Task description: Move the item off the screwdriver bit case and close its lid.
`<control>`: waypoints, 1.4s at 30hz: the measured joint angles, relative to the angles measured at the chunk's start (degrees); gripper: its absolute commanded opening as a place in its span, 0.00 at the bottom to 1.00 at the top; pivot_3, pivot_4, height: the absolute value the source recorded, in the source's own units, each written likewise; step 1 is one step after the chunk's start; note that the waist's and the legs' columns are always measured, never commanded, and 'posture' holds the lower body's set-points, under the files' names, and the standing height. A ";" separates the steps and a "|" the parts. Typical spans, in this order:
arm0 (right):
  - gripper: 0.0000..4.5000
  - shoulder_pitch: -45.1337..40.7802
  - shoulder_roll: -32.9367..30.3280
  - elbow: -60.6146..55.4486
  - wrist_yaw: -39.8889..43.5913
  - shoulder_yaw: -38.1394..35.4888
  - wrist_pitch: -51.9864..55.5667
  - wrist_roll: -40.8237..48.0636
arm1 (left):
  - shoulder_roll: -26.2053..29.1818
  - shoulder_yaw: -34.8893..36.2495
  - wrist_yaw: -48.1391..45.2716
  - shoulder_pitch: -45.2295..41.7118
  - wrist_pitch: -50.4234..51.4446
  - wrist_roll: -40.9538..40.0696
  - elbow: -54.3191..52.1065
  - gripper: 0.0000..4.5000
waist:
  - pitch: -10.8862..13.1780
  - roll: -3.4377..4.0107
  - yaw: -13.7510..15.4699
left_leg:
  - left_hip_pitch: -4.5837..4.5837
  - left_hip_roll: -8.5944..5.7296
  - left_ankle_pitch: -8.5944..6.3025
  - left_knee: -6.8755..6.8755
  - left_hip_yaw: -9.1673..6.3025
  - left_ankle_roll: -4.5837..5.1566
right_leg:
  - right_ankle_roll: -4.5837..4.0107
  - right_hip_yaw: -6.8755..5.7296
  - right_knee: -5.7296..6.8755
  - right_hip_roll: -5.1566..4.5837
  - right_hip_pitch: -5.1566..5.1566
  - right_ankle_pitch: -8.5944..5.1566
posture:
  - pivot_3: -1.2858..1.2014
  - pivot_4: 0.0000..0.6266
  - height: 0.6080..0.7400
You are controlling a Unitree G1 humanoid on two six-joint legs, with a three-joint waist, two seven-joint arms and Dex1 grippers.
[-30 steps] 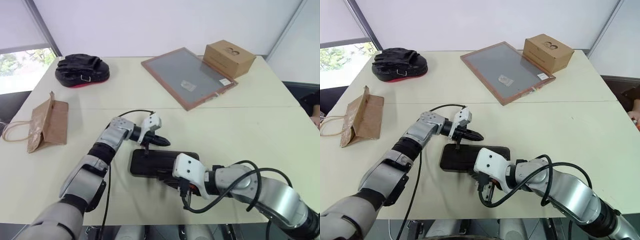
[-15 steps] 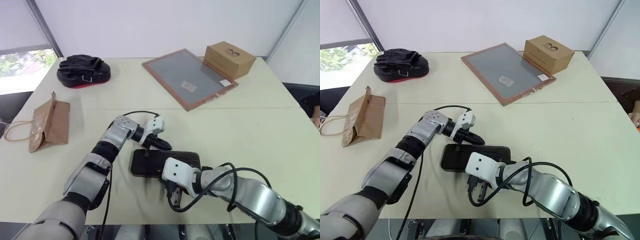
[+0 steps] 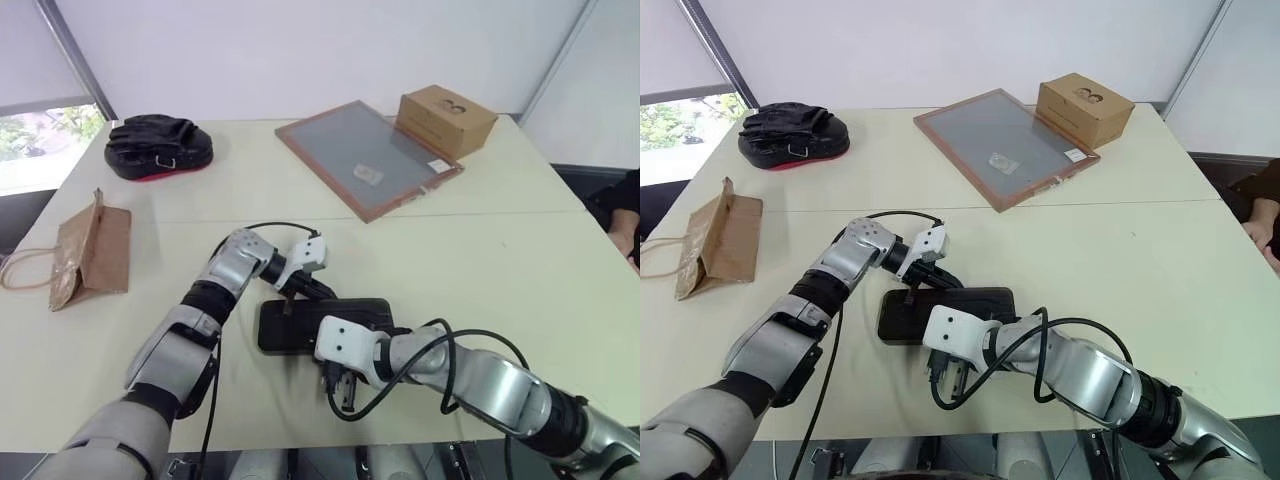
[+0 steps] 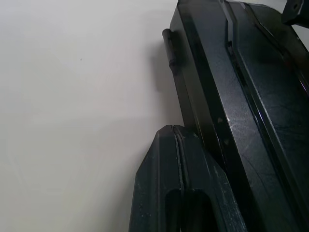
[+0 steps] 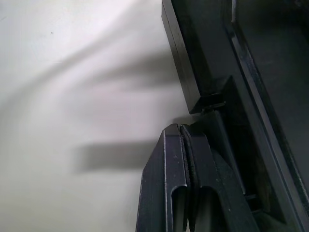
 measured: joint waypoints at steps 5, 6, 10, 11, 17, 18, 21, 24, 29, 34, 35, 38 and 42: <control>0.01 -0.69 0.48 2.17 0.68 1.02 -2.61 -0.10 | 1.57 0.04 -0.19 1.25 2.81 0.03 -3.43 0.00 | -0.01 0.00 -0.58 | 0.04 0.15 0.00 -0.02 0.00 -0.01 | -0.02 0.04 0.03 0.16 -0.02 0.01 | 0.52 0.24 1.00; 0.01 -1.10 0.49 2.63 0.85 1.48 -3.17 -0.20 | 2.04 0.04 -0.21 1.60 3.50 0.03 -4.36 0.00 | -0.01 0.00 -0.73 | 0.05 0.19 0.00 -0.02 0.00 -0.01 | -0.04 0.04 0.04 0.21 -0.03 0.01 | 0.52 0.24 1.00; 0.01 -1.67 0.49 3.00 1.01 2.53 -4.15 -1.05 | 3.11 0.03 -0.29 2.57 5.67 0.05 -6.78 0.00 | -0.01 0.01 -1.15 | 0.04 0.21 0.00 -0.02 -0.07 -0.01 | -0.06 0.04 0.09 0.26 -0.05 0.02 | 0.52 0.24 1.00; 0.01 -2.05 0.48 3.00 1.01 3.03 -4.23 -1.35 | 3.33 0.02 -0.31 2.88 6.20 0.06 -7.29 0.00 | -0.01 0.01 -1.29 | 0.04 0.21 0.00 -0.02 -0.07 -0.01 | -0.07 0.04 0.08 0.26 -0.05 0.02 | 0.52 0.24 1.00; 0.01 -3.35 0.47 3.00 1.00 5.36 -5.07 -3.53 | 4.39 -0.25 -0.30 3.73 8.73 -0.03 -9.75 0.00 | -0.02 0.02 -1.67 | 0.07 0.24 0.01 -0.03 -0.08 -0.02 | -0.08 0.05 0.10 0.30 -0.05 0.03 | 0.52 0.24 1.00; 0.01 -3.47 0.47 3.01 1.00 5.69 -5.31 -3.91 | 4.62 -0.38 -0.30 3.85 9.16 -0.03 -10.27 0.00 | -0.02 0.03 -1.68 | 0.07 0.25 0.01 -0.03 -0.08 -0.02 | -0.08 0.05 0.11 0.31 -0.05 0.03 | 0.52 0.24 1.00; 0.01 -4.11 0.51 3.19 1.00 6.69 -5.94 -4.69 | 5.85 -1.36 -0.29 4.28 10.23 -0.05 -12.43 0.00 | -0.02 0.03 -1.76 | 0.07 0.30 0.01 -0.04 -0.07 -0.02 | -0.12 0.07 0.11 0.36 -0.09 0.05 | 0.52 0.24 1.00; 0.01 -4.95 0.53 3.46 1.00 8.35 -7.13 -6.02 | 7.77 -3.11 -0.19 4.66 11.33 -0.14 -15.49 0.00 | -0.04 0.05 -1.76 | 0.08 0.37 0.01 -0.07 -0.06 -0.02 | -0.15 0.08 0.11 0.42 -0.11 0.06 | 0.52 0.24 1.00; 0.01 -5.15 0.51 3.83 1.00 9.30 -8.48 -7.04 | 8.85 -3.39 0.26 5.61 12.49 -0.51 -17.54 0.00 | -0.08 0.06 -1.73 | 0.09 0.43 0.01 -0.08 -0.06 -0.02 | -0.20 0.07 0.11 0.47 -0.11 0.07 | 0.52 0.24 1.00; 0.01 -5.01 0.45 4.38 1.00 9.09 -7.95 -7.19 | 5.46 -1.17 2.06 5.53 6.43 0.50 -11.99 0.00 | -0.56 0.40 -1.27 | 0.26 0.40 0.01 -0.07 -0.06 -0.02 | -0.21 0.05 0.04 0.42 0.14 0.07 | 0.52 0.24 1.00; 0.01 -4.88 0.46 4.47 1.00 8.59 -7.22 -7.18 | 3.11 -0.29 4.14 5.25 4.03 0.66 -9.28 0.00 | -0.63 0.49 -0.87 | 0.42 0.36 0.01 -0.07 -0.06 -0.02 | -0.20 0.05 0.01 0.38 0.34 0.07 | 0.52 0.24 1.00; 0.01 -3.17 0.78 4.48 1.01 6.09 -5.42 -6.59 | -1.59 1.37 8.20 3.88 -2.09 0.91 -3.71 0.00 | -0.60 0.44 0.41 | 0.90 0.36 0.01 -0.06 -0.12 -0.03 | 0.02 -0.01 -0.20 0.36 0.92 -0.08 | 0.52 0.24 1.00; 0.01 1.24 2.85 3.89 1.69 -2.66 -0.36 -1.91 | -6.05 3.24 11.83 1.82 -8.61 0.82 2.33 0.00 | -0.59 0.41 1.47 | 0.85 0.19 0.01 -0.01 -0.14 -0.03 | 0.11 -0.01 -0.21 0.20 0.94 -0.10 | 0.52 0.24 1.00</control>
